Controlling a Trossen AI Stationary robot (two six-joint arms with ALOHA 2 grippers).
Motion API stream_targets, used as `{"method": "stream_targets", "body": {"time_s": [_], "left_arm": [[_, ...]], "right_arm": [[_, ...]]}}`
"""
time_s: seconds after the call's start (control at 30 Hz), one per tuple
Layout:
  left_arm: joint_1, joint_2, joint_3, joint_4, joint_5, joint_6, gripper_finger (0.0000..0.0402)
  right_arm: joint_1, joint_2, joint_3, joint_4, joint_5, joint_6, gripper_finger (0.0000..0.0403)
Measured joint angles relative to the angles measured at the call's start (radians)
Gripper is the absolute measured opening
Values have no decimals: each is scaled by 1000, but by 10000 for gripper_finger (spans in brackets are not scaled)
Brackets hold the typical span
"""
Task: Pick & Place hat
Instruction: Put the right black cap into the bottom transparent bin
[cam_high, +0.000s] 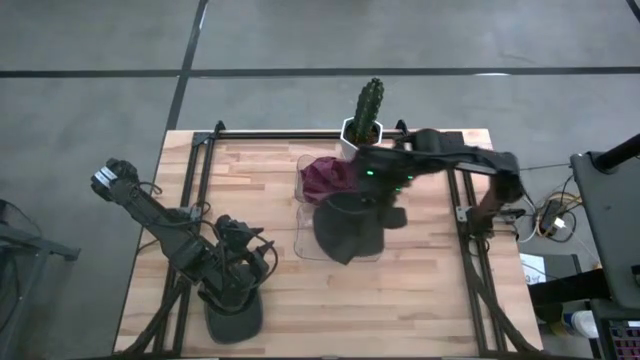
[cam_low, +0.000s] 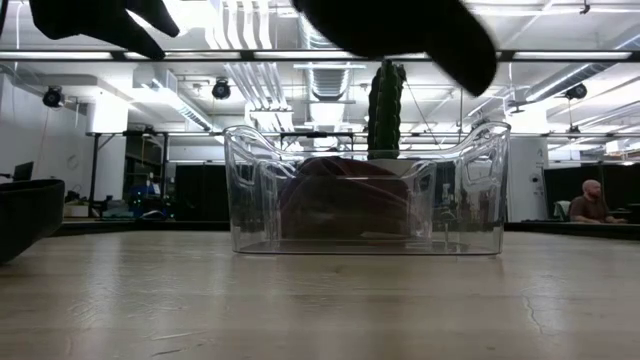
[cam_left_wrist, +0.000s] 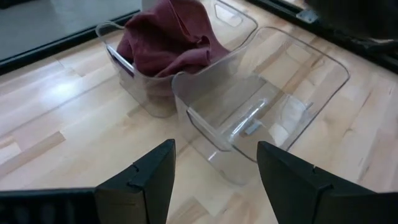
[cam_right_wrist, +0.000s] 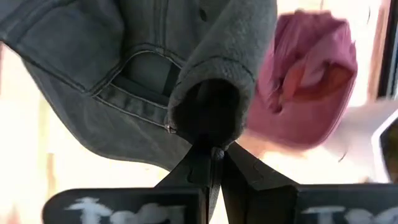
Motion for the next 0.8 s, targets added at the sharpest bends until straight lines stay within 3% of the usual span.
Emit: {"method": "stream_targets", "body": {"time_s": [0.3, 0.8], "left_arm": [[-4, -1, 0, -79, -1, -2, 218], [-5, -12, 0, -94, -7, -7, 218]], "right_arm": [[-62, 214, 137, -2, -3, -201, 12], [-114, 373, 118, -3, -39, -183, 12]]}}
